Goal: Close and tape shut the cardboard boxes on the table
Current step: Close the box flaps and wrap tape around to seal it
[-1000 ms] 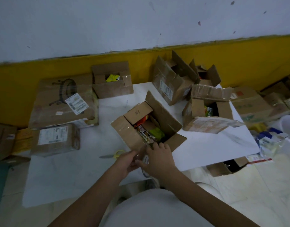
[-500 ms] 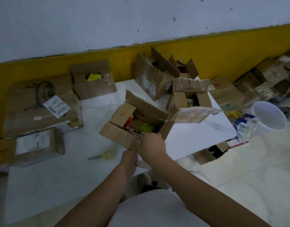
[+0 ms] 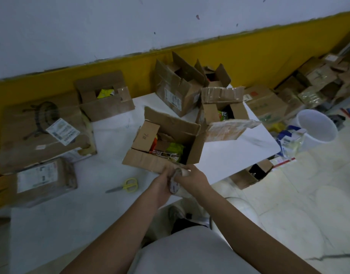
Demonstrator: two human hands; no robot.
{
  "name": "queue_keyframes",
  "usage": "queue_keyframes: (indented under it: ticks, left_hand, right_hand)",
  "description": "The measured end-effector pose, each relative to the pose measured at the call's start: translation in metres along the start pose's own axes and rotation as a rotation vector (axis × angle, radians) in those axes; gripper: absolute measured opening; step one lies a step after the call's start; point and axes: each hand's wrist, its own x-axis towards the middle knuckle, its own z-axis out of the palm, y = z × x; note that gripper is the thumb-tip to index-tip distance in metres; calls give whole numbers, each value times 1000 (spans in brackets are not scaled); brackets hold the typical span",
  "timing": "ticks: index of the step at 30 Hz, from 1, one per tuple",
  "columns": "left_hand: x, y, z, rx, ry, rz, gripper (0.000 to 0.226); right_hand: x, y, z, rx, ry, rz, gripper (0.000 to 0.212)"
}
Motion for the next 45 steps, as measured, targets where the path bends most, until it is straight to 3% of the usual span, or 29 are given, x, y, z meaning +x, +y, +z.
queue_keyframes:
  ticks: [5, 10, 15, 21, 25, 29, 33, 37, 39, 41, 45]
  left_hand:
    - [9, 5, -7, -100, -31, 15, 63]
    - [16, 10, 1, -110, -60, 20, 60]
    - [24, 13, 5, -20, -12, -25, 55]
    - [16, 13, -5, 213, -21, -147, 61]
    - [15, 8, -7, 254, 18, -150, 48]
    - [12, 9, -7, 241, 18, -173, 53]
    - [4, 12, -4, 243, 22, -166, 35]
    - [-4, 14, 4, 243, 89, -180, 44]
    - [-4, 14, 4, 329, 245, -159, 70]
    - [-8, 13, 6, 471, 393, -85, 76]
    - [-21, 15, 24, 683, 285, -13, 59]
  right_hand:
    - [-5, 0, -4, -59, 119, -82, 51]
    - [-6, -3, -10, -76, 118, -83, 59]
    - [-3, 3, -5, 437, 55, 104, 48]
    - [5, 25, 11, 376, -72, 101, 58]
    - [28, 35, -3, 417, -31, 282, 69]
    - [47, 35, 0, 592, -164, 357, 54]
    - [56, 24, 4, 814, -203, 421, 34]
    - [65, 25, 16, 944, -116, 465, 41]
    - [70, 27, 20, 940, -71, 462, 51]
    - [72, 26, 20, 965, -49, 449, 51]
    - [75, 25, 22, 1012, -26, 455, 43]
